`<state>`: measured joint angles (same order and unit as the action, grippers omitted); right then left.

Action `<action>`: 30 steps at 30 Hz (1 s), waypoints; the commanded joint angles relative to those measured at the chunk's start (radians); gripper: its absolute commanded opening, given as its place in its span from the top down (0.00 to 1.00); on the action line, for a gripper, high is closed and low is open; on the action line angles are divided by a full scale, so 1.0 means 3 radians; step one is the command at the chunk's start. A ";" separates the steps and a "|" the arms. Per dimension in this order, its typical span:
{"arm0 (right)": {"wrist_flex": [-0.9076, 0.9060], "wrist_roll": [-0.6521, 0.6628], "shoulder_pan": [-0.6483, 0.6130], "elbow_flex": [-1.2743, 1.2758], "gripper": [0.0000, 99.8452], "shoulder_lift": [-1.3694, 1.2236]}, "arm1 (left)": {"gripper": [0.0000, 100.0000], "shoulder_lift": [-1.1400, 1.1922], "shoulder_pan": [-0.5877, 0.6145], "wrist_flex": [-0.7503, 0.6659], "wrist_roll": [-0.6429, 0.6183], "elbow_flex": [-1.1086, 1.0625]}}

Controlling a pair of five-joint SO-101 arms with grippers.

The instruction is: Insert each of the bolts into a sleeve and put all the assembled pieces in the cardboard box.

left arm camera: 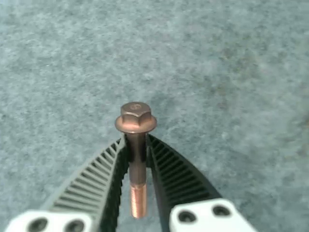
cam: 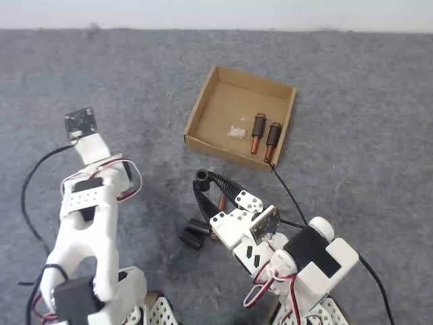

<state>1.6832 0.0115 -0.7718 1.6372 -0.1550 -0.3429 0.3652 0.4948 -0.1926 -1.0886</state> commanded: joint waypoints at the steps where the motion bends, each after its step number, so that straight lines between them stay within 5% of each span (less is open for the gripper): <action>1: 0.0079 -0.0036 0.0043 0.0097 0.99 0.0120 | 0.98 -0.0205 -0.0169 -0.0184 0.0020 0.0090; 8: -0.0059 -0.0041 0.0043 0.0092 0.99 0.0120 | 0.98 -0.0205 -0.0184 -0.0931 0.0020 -0.0013; 19: -0.0059 -0.0041 0.0043 0.0087 0.99 0.0120 | 0.98 -0.0205 -0.0281 -0.3084 0.0015 -0.0678; 30: -0.0064 -0.0041 0.0043 0.0087 0.99 0.0115 | 0.98 -0.0205 -0.1166 -0.3836 0.0015 -0.0959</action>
<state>1.6678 0.0115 -0.7718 1.6372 -0.1550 -0.3491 0.1105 -0.5854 -0.1910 -1.3848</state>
